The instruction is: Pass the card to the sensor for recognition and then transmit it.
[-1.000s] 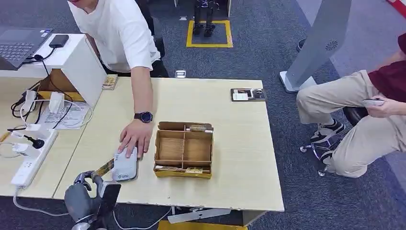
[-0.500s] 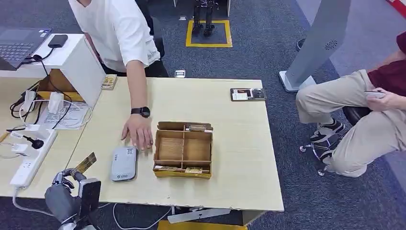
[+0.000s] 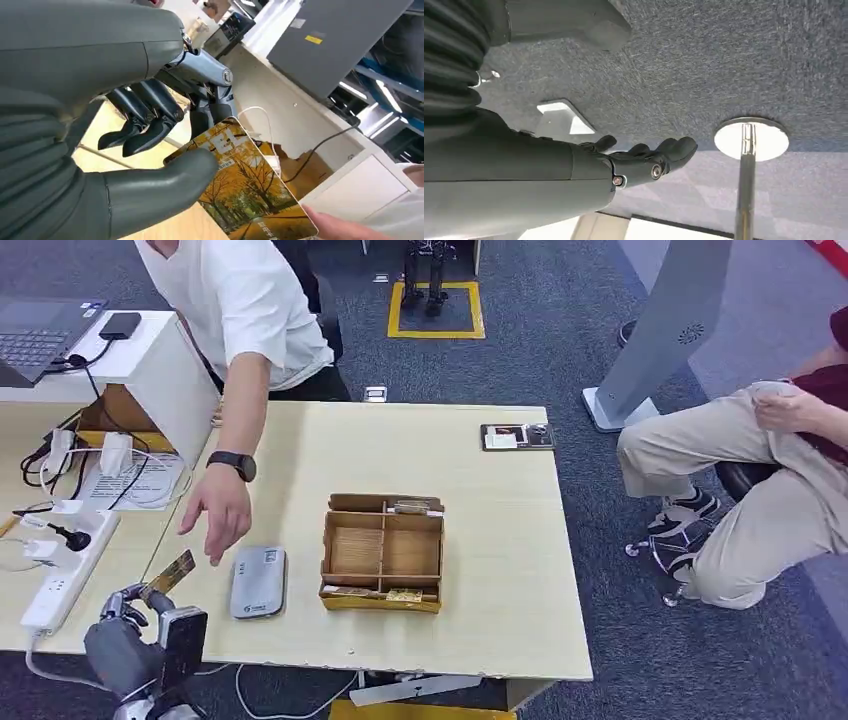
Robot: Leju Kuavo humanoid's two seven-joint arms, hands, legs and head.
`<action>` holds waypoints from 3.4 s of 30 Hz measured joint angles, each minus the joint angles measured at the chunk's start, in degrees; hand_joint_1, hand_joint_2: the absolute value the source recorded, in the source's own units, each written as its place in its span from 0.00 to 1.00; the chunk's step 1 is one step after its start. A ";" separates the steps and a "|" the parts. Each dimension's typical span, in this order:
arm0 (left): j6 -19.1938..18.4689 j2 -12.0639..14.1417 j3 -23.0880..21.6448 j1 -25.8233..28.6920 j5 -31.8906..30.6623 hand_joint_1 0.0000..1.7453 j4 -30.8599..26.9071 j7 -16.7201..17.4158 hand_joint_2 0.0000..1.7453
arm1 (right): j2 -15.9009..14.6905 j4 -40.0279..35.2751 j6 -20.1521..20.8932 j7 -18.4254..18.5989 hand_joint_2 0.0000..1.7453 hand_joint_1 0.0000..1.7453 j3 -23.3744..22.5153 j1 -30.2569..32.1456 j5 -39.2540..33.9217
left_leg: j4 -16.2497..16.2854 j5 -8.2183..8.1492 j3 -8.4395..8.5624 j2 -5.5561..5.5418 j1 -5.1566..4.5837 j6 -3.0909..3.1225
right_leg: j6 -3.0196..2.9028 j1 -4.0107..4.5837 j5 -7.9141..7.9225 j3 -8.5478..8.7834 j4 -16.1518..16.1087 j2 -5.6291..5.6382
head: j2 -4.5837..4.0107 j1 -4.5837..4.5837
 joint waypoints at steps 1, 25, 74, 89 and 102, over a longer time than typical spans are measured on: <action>0.00 0.00 -0.11 -0.21 -0.61 1.00 -0.43 0.63 1.00 | 0.02 0.02 0.00 -0.22 1.00 0.00 0.00 -0.02 0.22 | 0.00 0.00 0.00 0.01 0.00 0.00 | -0.02 0.00 0.01 -0.03 0.00 0.01 | 0.00 -0.02; -0.09 -1.13 -2.88 -16.97 -6.47 1.00 3.51 0.48 1.00 | 0.09 1.20 0.00 -0.57 1.00 0.00 2.38 -2.01 0.08 | 0.00 0.05 0.00 0.34 0.00 -0.06 | -0.09 0.01 0.22 -0.12 0.02 0.35 | 0.00 -0.02; -0.09 -2.89 -3.93 -22.94 2.84 0.00 10.21 -3.76 1.00 | -1.27 -3.10 0.00 6.12 1.00 0.00 13.60 0.30 1.62 | -0.01 0.04 -0.04 0.37 0.00 -0.05 | -0.09 0.01 0.22 -0.16 0.02 0.38 | 0.00 0.00; -0.09 -2.89 -4.52 -22.74 6.92 0.00 10.06 -6.34 1.00 | -1.62 -3.54 0.00 6.58 1.00 0.00 14.25 0.92 1.07 | -0.01 0.04 -0.06 0.37 0.00 -0.05 | -0.10 0.01 0.22 -0.15 0.02 0.39 | 0.00 -0.02; -0.07 -1.05 -6.91 -15.57 16.37 0.00 -4.56 -9.91 0.00 | -1.79 -3.72 0.00 3.26 1.00 0.00 11.63 1.30 -0.26 | -0.04 0.02 -0.12 0.34 0.01 -0.05 | -0.10 0.02 0.18 -0.17 0.02 0.33 | 0.00 0.00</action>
